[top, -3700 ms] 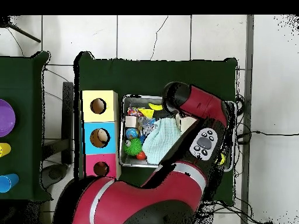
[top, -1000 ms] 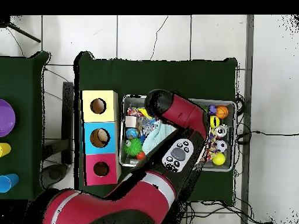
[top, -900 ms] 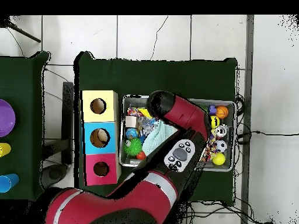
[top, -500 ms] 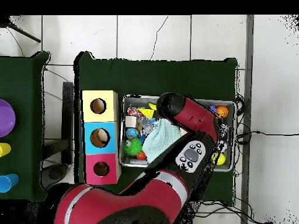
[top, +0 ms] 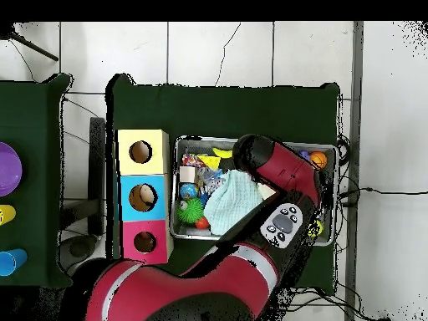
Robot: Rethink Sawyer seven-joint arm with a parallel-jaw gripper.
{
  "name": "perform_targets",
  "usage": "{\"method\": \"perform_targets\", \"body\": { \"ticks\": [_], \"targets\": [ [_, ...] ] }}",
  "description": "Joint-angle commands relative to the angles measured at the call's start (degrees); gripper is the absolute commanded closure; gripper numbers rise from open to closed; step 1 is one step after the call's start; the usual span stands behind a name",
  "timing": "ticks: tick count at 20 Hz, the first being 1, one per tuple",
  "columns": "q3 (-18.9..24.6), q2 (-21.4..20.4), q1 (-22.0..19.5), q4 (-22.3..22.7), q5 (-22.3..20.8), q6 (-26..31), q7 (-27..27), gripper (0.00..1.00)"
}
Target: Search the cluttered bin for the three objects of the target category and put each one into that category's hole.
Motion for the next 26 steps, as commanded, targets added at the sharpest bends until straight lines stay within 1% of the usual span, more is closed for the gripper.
{"method": "perform_targets", "body": {
  "ticks": [1, 6, 15, 17, 18, 22, 26],
  "targets": [
    [4.81, 5.12, -0.74, -2.0, 2.13, 0.31, 13.4, 0.0],
    [3.03, 5.85, -0.98, -6.08, 1.61, 5.33, 13.77, 0.0],
    [2.84, 4.75, -0.93, -5.95, 1.62, 5.86, 13.17, 0.0],
    [2.54, 4.12, -0.99, -6.1, 1.56, 7.07, 13.24, 0.0],
    [1.88, 3.82, -1.03, -7.05, 1.35, 8.89, 13.44, 0.0],
    [0.88, 2.31, -1.1, -8.11, 0.92, 13.3, 13.41, 0.0],
    [-0.37, 2.46, -1.23, -10.33, 0.48, 16.22, 13.29, 0.0]
  ]
}}
